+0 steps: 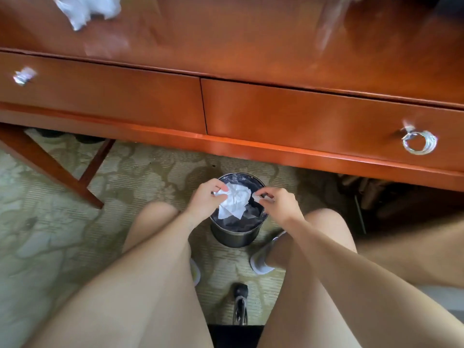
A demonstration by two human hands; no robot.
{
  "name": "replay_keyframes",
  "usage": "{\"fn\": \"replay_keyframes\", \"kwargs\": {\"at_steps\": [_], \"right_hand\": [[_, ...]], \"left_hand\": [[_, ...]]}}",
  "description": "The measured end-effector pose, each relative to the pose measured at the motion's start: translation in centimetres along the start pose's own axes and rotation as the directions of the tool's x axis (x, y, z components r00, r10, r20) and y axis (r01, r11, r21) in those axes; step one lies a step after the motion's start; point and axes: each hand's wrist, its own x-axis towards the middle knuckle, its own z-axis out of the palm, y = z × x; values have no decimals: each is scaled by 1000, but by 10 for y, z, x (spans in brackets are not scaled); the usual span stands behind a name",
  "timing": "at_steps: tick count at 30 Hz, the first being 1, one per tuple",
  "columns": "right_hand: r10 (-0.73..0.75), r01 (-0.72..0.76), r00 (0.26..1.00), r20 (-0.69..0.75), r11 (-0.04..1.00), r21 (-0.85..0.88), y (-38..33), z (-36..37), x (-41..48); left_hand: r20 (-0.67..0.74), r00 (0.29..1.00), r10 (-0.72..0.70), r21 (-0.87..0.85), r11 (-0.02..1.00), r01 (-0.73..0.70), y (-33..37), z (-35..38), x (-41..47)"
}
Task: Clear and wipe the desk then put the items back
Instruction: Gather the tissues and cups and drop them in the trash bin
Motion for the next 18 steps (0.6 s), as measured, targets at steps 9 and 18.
{"fn": "replay_keyframes", "kwargs": {"at_steps": [9, 18], "right_hand": [[109, -110, 990, 86, 994, 11, 8, 31, 71], [183, -191, 967, 178, 981, 25, 13, 52, 102]], "left_hand": [[6, 980, -197, 86, 977, 196, -41, 26, 54], [185, 957, -222, 77, 974, 211, -48, 40, 73]]}}
